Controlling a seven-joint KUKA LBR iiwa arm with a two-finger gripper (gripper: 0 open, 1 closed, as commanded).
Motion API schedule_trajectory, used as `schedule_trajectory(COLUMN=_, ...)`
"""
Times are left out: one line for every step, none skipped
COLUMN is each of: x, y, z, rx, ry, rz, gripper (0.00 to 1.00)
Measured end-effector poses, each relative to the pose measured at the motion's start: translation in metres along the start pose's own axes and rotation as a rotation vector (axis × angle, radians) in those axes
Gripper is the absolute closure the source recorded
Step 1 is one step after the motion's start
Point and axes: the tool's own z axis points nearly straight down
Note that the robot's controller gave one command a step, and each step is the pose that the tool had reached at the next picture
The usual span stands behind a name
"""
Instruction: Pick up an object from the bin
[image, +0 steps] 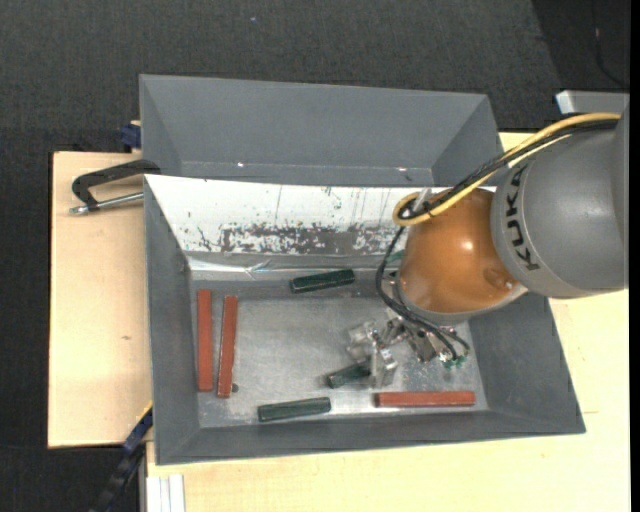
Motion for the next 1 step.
schedule_trajectory(x=0.0000, y=-0.0087, z=0.0046, rx=-0.003, ry=0.006, rz=-0.003, gripper=1.00)
